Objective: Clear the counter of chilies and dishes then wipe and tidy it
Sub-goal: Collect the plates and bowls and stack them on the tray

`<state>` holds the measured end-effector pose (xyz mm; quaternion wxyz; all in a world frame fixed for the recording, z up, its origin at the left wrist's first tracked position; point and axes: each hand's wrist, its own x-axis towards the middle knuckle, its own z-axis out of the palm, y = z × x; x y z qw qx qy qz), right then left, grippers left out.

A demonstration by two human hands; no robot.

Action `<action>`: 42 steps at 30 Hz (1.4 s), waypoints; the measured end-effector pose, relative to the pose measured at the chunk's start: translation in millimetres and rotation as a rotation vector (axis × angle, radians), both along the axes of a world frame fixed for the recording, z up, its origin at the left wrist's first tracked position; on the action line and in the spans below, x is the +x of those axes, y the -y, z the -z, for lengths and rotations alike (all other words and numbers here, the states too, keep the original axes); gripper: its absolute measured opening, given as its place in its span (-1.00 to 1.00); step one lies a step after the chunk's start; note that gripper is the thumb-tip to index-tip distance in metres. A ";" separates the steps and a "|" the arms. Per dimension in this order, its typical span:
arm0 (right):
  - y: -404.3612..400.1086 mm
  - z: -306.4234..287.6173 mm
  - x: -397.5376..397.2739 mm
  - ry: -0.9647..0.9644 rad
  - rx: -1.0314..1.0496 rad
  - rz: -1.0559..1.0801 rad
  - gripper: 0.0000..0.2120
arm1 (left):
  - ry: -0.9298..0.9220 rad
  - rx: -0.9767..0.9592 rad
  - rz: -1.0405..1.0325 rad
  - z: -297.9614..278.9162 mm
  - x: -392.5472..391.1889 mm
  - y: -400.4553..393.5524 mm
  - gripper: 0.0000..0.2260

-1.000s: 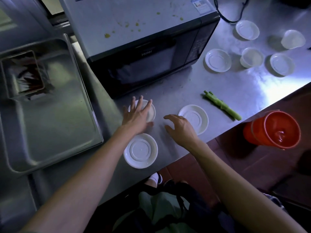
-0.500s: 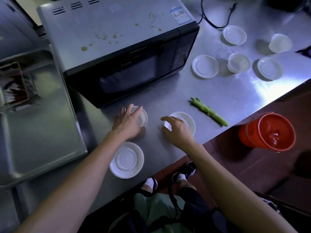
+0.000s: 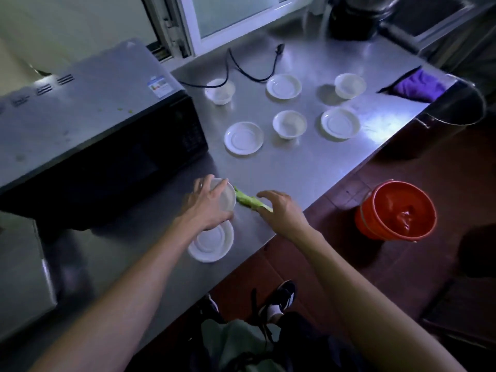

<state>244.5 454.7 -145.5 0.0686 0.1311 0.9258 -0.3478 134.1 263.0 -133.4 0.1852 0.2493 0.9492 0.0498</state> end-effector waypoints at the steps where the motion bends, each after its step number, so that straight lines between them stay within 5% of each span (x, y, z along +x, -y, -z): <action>1: -17.4 -0.8 5.6 -0.003 0.003 0.019 -0.63 | -0.009 -0.005 0.025 -2.0 1.6 -20.7 -0.15; 9: -120.5 -0.6 49.9 0.024 0.030 0.204 -0.60 | 0.007 -0.035 0.196 5.7 18.9 -143.1 -0.15; 19: -171.4 12.0 54.5 0.078 0.049 0.246 -0.56 | -0.017 -0.055 0.261 26.9 4.4 -191.4 -0.16; 42: -213.1 26.4 -187.9 0.140 0.340 -0.264 -0.37 | 0.051 0.038 -0.033 57.1 -102.2 -185.4 -0.24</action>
